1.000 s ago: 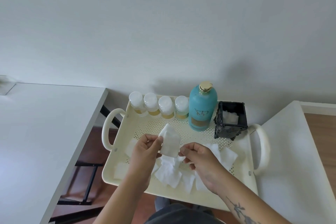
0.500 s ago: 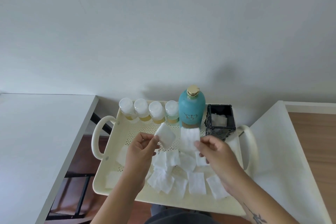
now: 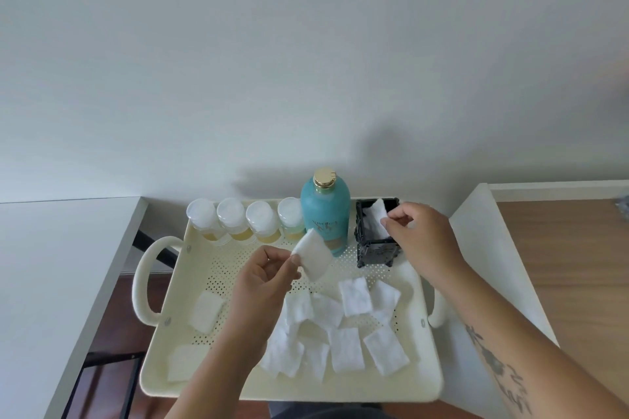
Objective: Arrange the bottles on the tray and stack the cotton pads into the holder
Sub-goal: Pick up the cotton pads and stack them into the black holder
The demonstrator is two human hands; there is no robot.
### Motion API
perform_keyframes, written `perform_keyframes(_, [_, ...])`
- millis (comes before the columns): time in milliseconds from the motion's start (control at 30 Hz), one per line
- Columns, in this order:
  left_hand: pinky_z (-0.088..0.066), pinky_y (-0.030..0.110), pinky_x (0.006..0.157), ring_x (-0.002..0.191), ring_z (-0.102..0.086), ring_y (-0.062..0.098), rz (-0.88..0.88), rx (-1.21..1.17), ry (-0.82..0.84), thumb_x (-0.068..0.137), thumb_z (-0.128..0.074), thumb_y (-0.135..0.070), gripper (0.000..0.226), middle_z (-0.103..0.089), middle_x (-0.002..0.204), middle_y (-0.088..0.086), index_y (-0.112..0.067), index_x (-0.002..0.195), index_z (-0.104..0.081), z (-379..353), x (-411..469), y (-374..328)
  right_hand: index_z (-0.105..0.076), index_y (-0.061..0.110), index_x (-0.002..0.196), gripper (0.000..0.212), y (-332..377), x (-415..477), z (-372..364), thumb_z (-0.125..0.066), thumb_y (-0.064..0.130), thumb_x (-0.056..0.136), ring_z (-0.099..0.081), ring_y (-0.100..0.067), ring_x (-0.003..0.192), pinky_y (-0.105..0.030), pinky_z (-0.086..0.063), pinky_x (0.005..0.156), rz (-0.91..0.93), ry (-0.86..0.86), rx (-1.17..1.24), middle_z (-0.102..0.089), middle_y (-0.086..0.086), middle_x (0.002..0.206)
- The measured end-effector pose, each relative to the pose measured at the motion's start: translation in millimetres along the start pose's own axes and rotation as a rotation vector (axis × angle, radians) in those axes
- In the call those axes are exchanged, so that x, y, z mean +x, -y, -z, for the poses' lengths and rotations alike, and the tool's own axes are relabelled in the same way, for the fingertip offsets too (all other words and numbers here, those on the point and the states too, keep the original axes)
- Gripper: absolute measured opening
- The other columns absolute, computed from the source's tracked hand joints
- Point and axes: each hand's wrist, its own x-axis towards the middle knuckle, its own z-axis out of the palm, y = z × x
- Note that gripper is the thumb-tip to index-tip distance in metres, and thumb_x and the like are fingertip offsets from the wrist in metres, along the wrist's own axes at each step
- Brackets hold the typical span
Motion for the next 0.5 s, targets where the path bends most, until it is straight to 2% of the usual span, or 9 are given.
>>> perform_keyframes(67, [-0.049,0.03,0.07,0.074,-0.068,0.015,0.003,-0.007,0.001,0.087,-0.071,-0.023,0.012,-0.074,0.08,0.005,-0.027,0.077,-0.067,-0.7,0.2,-0.9,-0.07,0.014,0.077,0.015,0.9,2.4,-0.2,-0.066,0.025,0.087,-0.054,-0.023,0.086,-0.035,-0.047,0.069,0.025,0.011,-0.13,-0.057,-0.005,0.086])
perform_keyframes(167, [-0.049,0.028,0.07,0.074,-0.068,0.015,0.004,-0.013,0.011,0.087,-0.071,-0.023,0.01,-0.075,0.081,0.004,-0.026,0.079,-0.067,-2.0,-0.1,-1.8,-0.068,0.013,0.082,0.014,2.6,1.2,2.4,-0.064,0.025,0.088,-0.051,-0.029,0.088,-0.041,-0.049,0.071,0.044,-0.026,-0.247,-0.052,-0.005,0.088])
perform_keyframes(267, [-0.05,0.028,0.071,0.075,-0.068,0.015,0.011,-0.01,0.016,0.088,-0.071,-0.023,0.009,-0.075,0.081,0.004,-0.026,0.079,-0.068,-3.3,0.8,-1.9,-0.064,0.012,0.089,0.003,3.0,-5.1,3.0,-0.063,0.014,0.087,-0.05,-0.031,0.086,-0.041,-0.046,0.069,0.173,-0.174,-0.313,-0.057,-0.003,0.088])
perform_keyframes(333, [-0.05,0.028,0.071,0.075,-0.068,0.015,0.016,-0.02,0.018,0.088,-0.071,-0.023,0.009,-0.075,0.081,0.004,-0.025,0.079,-0.068,-4.3,1.4,-2.2,-0.067,0.013,0.09,0.008,1.9,-9.0,-0.2,-0.064,0.01,0.084,-0.053,-0.033,0.09,-0.04,-0.044,0.071,0.272,-0.164,-0.37,-0.064,-0.001,0.09])
perform_keyframes(433, [-0.05,0.025,0.069,0.075,-0.069,0.014,0.019,-0.014,0.029,0.088,-0.071,-0.024,0.009,-0.076,0.082,0.004,-0.025,0.08,-0.068,-5.7,2.0,-2.7,-0.073,0.014,0.089,0.011,-2.8,-11.0,-7.0,-0.066,0.007,0.083,-0.056,-0.037,0.109,-0.048,-0.044,0.091,0.375,-0.126,-0.447,-0.072,0.002,0.094])
perform_keyframes(500, [-0.05,0.025,0.069,0.076,-0.069,0.014,0.02,-0.011,0.036,0.088,-0.071,-0.025,0.007,-0.076,0.083,0.004,-0.024,0.081,-0.067,-6.7,2.5,-3.1,-0.072,0.015,0.087,0.014,-6.4,-7.1,-10.8,-0.058,0.012,0.089,-0.05,-0.038,0.124,-0.054,-0.03,0.107,0.377,-0.085,-0.505,-0.073,0.003,0.092])
